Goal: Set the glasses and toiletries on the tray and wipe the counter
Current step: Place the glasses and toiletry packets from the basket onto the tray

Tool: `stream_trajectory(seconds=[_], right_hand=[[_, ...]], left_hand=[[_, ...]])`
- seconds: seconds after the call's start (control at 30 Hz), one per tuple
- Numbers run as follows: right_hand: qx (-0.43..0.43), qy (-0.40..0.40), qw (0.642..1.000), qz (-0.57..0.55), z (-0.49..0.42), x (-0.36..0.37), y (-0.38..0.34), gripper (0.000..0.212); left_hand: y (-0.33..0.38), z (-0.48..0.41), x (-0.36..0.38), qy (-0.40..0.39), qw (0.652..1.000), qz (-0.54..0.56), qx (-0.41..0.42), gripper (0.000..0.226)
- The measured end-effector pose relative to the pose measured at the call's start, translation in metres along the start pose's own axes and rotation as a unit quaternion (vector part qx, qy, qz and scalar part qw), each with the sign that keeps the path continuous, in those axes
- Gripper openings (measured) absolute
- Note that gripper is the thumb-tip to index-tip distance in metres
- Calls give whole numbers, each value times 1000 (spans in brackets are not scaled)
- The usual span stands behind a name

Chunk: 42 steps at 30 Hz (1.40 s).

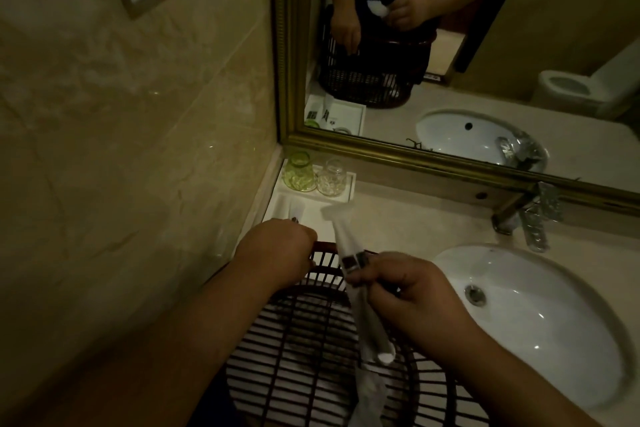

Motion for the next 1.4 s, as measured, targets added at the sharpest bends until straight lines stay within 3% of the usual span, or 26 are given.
stream_trajectory(seconds=[0.17,0.3,0.4,0.47,0.57,0.67,0.77,0.93,1.17,1.3,1.4], right_hand=[[-33,46,998,-34,-36,-13,-19,38],[5,59,993,-103,-85,-26,-23,39],[39,76,992,-95,-129,-32,-13,37],[63,44,995,-56,-160,-21,2,35],[125,-100,987,16,-193,30,46,24],[217,-229,948,37,-202,85,102,29],[276,-291,914,54,-204,121,145,32],[310,-316,896,20,-215,164,172,35],[317,-345,882,-53,-211,200,157,34],[268,-364,891,26,-213,177,147,35],[216,-296,926,90,-220,130,126,37]], left_hand=[[-1,-1,1,-15,1000,1,-1,20],[-1,1,0,-22,1000,22,-2,19],[3,2,-2,-19,1000,15,14,21],[3,2,-3,-15,1000,13,18,21],[3,1,-3,-11,1000,17,21,21],[4,2,-2,-4,999,24,27,21],[3,1,1,-1,999,23,30,19],[4,1,5,2,999,0,40,17],[5,1,4,6,999,-1,50,17],[8,1,-1,17,998,9,56,17],[10,2,-4,25,998,16,59,19]])
Point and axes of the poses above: each hand's wrist, its own z-axis away from the middle knuckle, its own x-axis out of the palm, y = z × x, the point moved 9 cm from there along -z, towards the middle knuckle, and after that the axes turned 8 degrees about z, right-handed, at the moved point
